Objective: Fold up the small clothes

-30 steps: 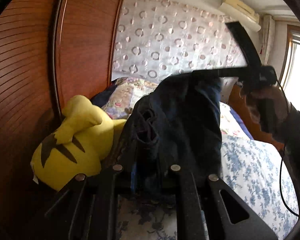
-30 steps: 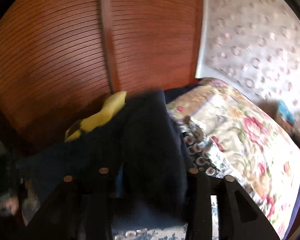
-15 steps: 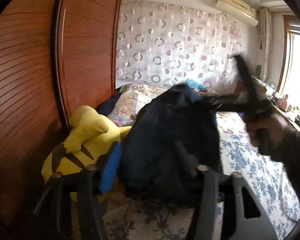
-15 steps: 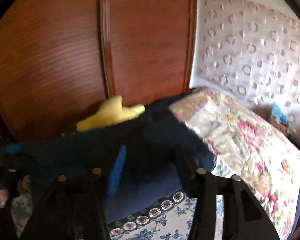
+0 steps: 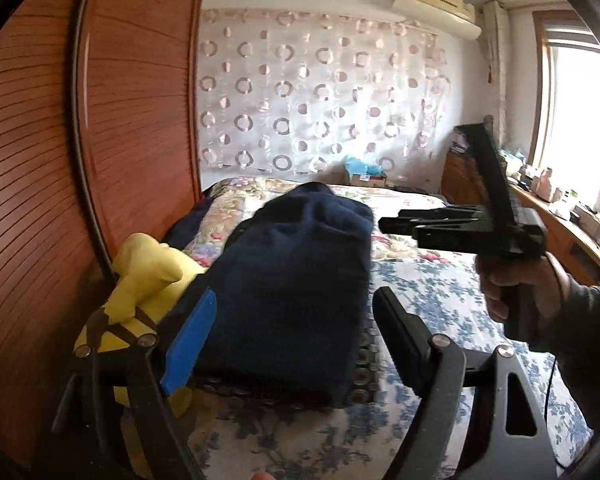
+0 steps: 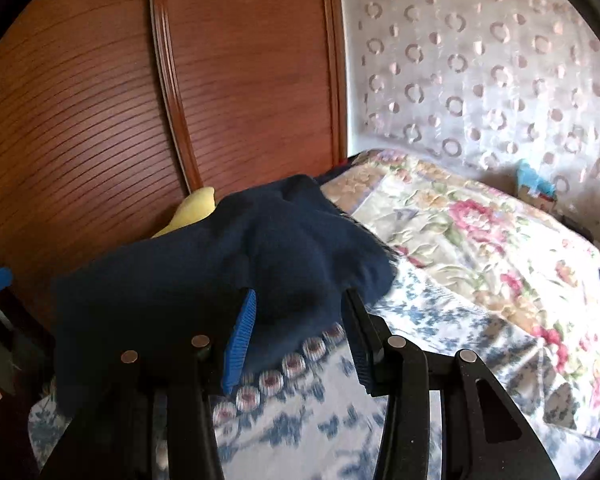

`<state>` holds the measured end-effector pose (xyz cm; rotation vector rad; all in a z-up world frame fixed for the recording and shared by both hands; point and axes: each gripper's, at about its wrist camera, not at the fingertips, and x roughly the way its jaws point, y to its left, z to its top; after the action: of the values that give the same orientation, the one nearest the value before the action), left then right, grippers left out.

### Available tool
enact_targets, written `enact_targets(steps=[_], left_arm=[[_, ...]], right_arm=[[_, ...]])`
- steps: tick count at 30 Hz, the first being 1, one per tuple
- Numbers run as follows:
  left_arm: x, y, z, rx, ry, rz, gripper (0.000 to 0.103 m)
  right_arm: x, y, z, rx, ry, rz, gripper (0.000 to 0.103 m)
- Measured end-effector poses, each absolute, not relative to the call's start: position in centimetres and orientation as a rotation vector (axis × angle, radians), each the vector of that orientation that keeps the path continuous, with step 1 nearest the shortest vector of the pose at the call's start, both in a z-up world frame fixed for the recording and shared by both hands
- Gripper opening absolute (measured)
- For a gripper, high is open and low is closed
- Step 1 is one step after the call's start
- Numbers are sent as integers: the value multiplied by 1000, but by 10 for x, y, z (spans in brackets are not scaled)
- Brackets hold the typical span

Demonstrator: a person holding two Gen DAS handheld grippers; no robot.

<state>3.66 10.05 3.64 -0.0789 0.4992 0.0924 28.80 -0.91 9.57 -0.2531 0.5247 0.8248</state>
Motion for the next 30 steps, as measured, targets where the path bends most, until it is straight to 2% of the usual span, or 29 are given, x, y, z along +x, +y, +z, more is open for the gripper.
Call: enact_targets(steps=[2,11,15,24,30], left_arm=[[36,91,37,-69,500,83,81],[29,46,35,-45,479,54,81],[25,27,39,-34,472,24,81],[17,-12,62,-4,441,-28,81],[12,-32,74,3,436,-57,81]], right_arm=[[267,-28,97,-239,498,805,46],[167,-109,100,-191,454,708,65],[130,-137,95,-173,438,629,70],[46,-187,96,-86,375,473,79],[-1,-197,102,-30,313,414,80]])
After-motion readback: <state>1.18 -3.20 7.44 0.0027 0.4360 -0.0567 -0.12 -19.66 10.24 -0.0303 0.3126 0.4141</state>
